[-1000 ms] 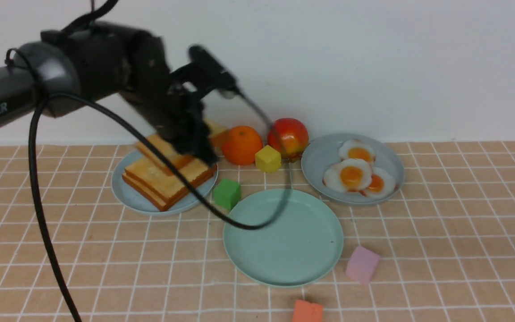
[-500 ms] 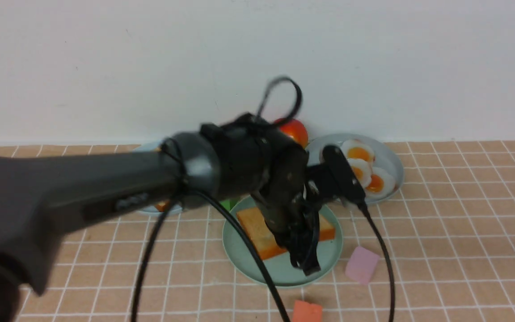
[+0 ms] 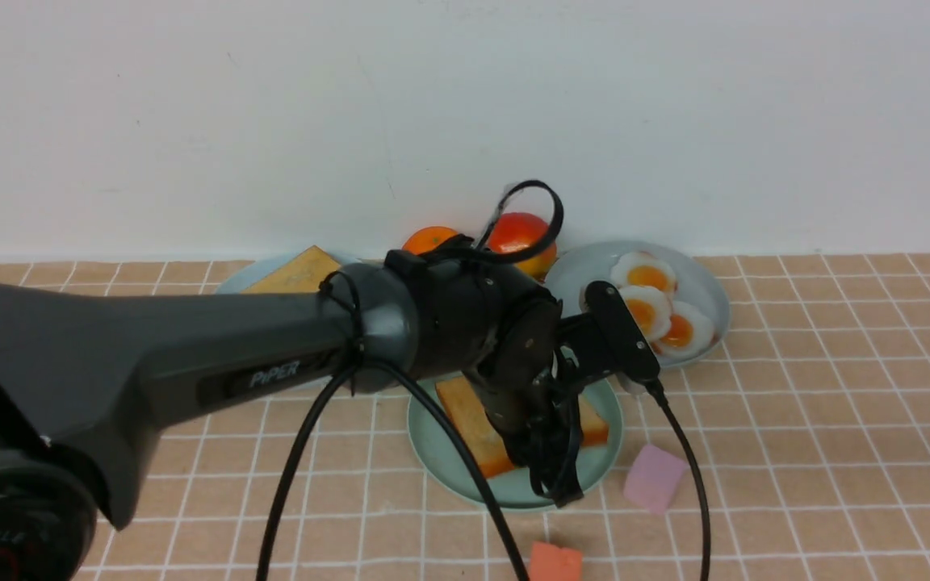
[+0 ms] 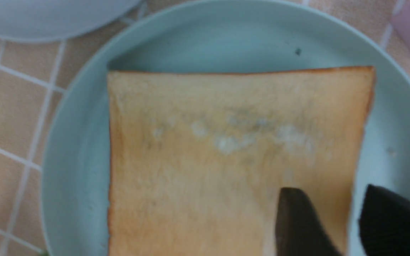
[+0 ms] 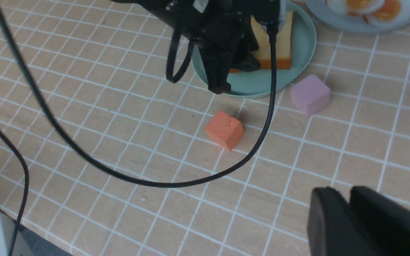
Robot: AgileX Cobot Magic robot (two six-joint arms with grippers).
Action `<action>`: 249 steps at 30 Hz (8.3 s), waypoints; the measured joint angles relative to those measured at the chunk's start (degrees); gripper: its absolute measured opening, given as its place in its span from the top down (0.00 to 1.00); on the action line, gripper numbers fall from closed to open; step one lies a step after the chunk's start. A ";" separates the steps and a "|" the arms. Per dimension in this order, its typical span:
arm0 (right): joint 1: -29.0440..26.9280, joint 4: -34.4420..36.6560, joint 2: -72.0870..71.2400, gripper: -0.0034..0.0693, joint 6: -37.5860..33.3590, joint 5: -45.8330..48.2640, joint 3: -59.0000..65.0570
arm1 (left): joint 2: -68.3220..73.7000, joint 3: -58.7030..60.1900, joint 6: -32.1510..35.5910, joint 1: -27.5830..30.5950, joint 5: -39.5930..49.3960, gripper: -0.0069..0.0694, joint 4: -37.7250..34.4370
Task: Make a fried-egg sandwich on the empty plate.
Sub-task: Use the left arm to put a slice of bread into the empty plate in the middle, then use the right arm to grab a fried egg, then use the right arm to place the fried egg on the slice of bread in the middle, then use the left arm to grab a slice of bread, then use the left arm to place a slice of bread on the fried egg in the middle
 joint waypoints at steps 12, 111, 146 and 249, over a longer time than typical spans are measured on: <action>0.00 -0.05 17.61 0.47 0.55 -10.32 -0.11 | -22.85 0.26 -13.67 -0.42 8.28 0.59 -2.71; 2.82 39.82 72.62 0.85 -22.77 -25.47 -24.69 | -90.16 52.58 -40.54 2.00 -3.75 0.91 12.60; -4.36 2.68 54.16 0.72 -6.08 -2.72 -24.63 | -65.63 48.18 -44.80 2.00 -0.09 0.91 7.69; -4.36 -4.34 -3.89 0.87 -5.22 12.49 -15.02 | -6.29 12.49 -13.55 -1.11 -14.87 0.71 12.86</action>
